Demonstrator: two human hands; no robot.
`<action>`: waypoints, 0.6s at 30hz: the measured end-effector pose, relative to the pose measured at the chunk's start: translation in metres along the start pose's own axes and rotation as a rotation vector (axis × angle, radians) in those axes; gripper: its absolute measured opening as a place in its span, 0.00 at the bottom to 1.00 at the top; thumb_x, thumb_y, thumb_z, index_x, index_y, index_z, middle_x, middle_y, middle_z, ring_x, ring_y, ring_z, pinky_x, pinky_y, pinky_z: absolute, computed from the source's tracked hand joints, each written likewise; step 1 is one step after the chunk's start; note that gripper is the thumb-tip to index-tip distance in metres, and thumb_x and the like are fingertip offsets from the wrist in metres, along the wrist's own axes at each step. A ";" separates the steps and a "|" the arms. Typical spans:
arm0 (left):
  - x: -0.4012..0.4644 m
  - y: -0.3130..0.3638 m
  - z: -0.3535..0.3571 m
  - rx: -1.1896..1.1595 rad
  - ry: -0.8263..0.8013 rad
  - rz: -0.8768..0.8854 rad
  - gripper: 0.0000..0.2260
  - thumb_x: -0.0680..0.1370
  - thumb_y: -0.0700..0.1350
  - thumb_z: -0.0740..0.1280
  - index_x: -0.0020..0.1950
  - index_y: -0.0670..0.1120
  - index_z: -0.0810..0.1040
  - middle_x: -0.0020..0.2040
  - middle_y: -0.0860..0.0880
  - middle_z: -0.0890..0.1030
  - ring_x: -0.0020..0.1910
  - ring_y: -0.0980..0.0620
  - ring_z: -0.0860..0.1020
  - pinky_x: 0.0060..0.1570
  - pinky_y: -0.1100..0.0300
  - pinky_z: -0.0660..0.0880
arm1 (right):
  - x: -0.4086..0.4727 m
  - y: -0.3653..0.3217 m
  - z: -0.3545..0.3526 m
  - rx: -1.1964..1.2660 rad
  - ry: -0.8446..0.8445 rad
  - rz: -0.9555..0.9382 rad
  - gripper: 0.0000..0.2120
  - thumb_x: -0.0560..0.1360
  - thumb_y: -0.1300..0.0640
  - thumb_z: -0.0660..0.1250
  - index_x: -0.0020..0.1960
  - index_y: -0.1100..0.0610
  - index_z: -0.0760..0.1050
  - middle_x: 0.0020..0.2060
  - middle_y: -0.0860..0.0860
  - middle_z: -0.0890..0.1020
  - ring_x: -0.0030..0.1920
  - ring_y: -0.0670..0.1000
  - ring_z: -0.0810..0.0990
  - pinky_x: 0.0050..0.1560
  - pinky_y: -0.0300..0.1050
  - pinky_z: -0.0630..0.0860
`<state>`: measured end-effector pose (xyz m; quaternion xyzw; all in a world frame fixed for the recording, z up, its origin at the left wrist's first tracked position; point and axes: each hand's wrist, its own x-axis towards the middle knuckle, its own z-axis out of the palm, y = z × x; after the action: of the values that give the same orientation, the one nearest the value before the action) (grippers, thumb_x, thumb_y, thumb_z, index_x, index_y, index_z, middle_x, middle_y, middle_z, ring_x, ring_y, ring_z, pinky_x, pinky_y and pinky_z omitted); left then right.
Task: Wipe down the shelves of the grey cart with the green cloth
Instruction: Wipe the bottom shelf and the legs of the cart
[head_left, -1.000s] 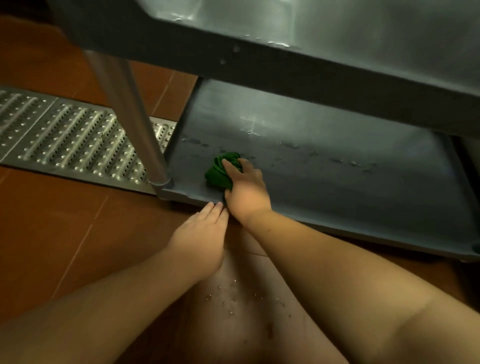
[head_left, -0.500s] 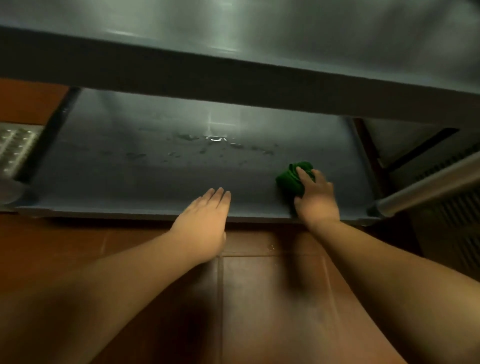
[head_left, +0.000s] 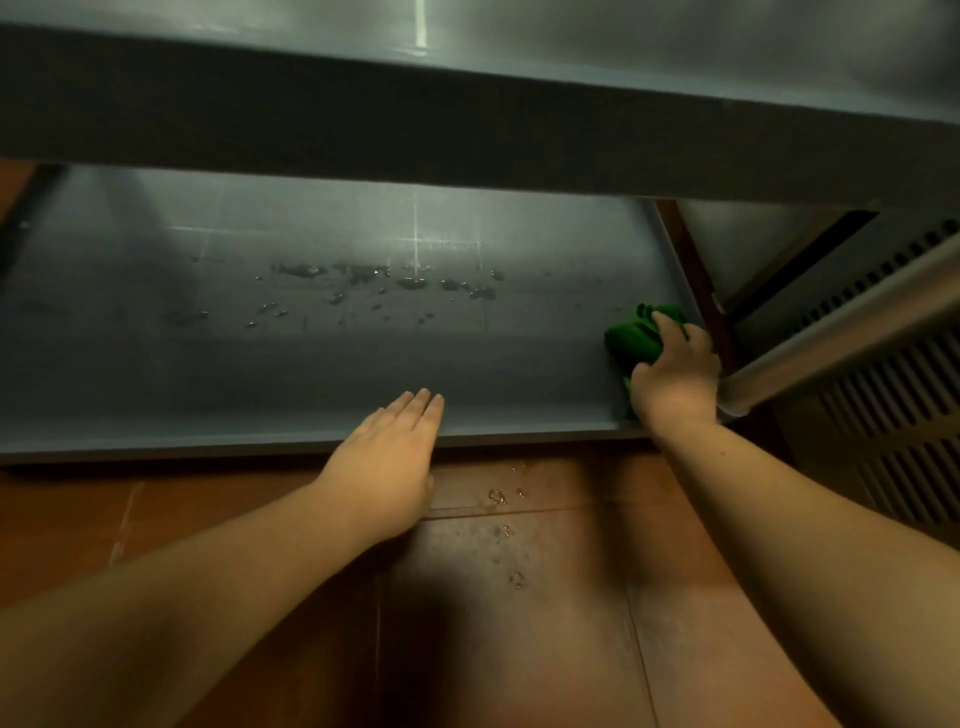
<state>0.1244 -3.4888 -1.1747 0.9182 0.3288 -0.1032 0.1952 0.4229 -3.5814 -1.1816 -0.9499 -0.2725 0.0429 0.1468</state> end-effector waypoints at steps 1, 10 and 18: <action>-0.001 -0.002 0.001 0.002 0.004 0.005 0.35 0.79 0.45 0.59 0.79 0.49 0.42 0.80 0.49 0.46 0.79 0.52 0.45 0.77 0.54 0.46 | 0.006 -0.004 0.001 0.006 0.003 -0.006 0.29 0.77 0.57 0.63 0.78 0.48 0.61 0.75 0.55 0.62 0.71 0.63 0.64 0.70 0.55 0.64; -0.008 -0.017 -0.001 0.011 0.002 0.015 0.34 0.79 0.43 0.58 0.79 0.49 0.42 0.80 0.49 0.44 0.79 0.51 0.43 0.77 0.54 0.45 | 0.008 -0.025 0.012 0.073 0.014 0.004 0.30 0.75 0.53 0.64 0.76 0.49 0.64 0.74 0.57 0.64 0.68 0.65 0.68 0.69 0.57 0.66; -0.037 -0.068 -0.017 0.005 -0.005 -0.058 0.34 0.79 0.44 0.58 0.80 0.49 0.42 0.80 0.49 0.43 0.79 0.50 0.43 0.75 0.55 0.43 | -0.033 -0.108 0.045 0.125 -0.019 -0.169 0.28 0.74 0.57 0.67 0.73 0.52 0.68 0.71 0.59 0.68 0.66 0.64 0.70 0.68 0.54 0.65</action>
<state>0.0535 -3.4540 -1.1674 0.9086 0.3543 -0.1118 0.1907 0.3336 -3.5001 -1.1919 -0.9121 -0.3498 0.0565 0.2061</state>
